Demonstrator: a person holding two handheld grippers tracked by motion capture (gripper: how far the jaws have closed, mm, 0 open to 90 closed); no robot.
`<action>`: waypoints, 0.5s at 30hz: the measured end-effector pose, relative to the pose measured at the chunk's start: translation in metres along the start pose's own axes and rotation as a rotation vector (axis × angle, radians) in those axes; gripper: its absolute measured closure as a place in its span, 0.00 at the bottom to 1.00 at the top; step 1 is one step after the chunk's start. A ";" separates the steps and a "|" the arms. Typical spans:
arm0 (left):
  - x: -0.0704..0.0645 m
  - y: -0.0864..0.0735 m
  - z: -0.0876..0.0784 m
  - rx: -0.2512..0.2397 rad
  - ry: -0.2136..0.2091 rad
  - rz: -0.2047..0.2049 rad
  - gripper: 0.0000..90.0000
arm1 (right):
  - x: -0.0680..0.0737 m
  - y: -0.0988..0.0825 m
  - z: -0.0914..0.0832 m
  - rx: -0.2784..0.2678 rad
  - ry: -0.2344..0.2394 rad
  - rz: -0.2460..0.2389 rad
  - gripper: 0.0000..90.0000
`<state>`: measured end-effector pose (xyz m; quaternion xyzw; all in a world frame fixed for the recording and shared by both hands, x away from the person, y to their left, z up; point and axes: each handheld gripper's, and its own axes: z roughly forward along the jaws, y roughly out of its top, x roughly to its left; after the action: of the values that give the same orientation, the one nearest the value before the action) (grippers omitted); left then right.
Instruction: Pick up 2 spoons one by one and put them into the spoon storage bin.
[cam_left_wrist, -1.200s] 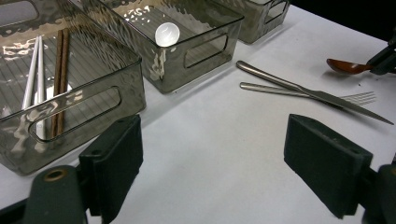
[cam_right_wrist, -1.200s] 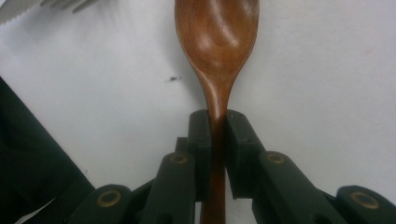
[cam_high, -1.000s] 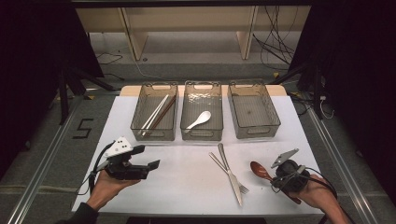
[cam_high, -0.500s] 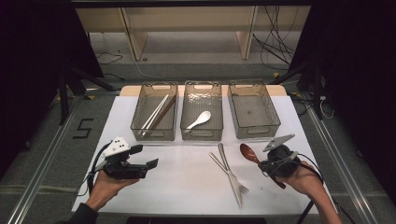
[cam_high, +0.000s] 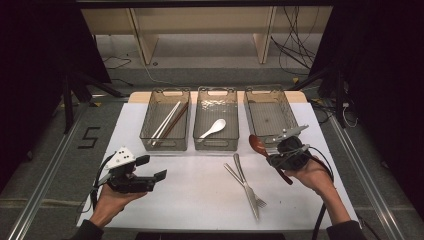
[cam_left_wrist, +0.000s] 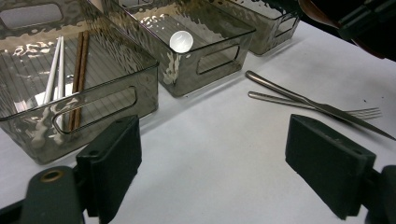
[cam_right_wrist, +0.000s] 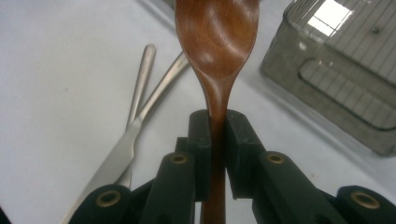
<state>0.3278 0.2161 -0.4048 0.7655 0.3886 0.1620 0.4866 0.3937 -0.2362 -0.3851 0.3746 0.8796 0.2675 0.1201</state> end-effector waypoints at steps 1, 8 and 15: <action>0.000 0.000 0.000 0.000 -0.001 -0.001 0.20 | 0.000 0.003 0.000 -0.005 0.001 0.004 0.91; 0.000 -0.001 0.001 -0.005 -0.005 -0.001 0.19 | -0.003 0.031 0.007 -0.041 0.010 0.032 0.91; 0.000 0.000 0.001 -0.010 -0.006 0.004 0.18 | -0.002 0.061 0.018 -0.067 0.020 0.042 0.91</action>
<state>0.3282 0.2152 -0.4057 0.7642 0.3849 0.1624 0.4913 0.4392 -0.1955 -0.3657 0.3859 0.8633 0.3030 0.1184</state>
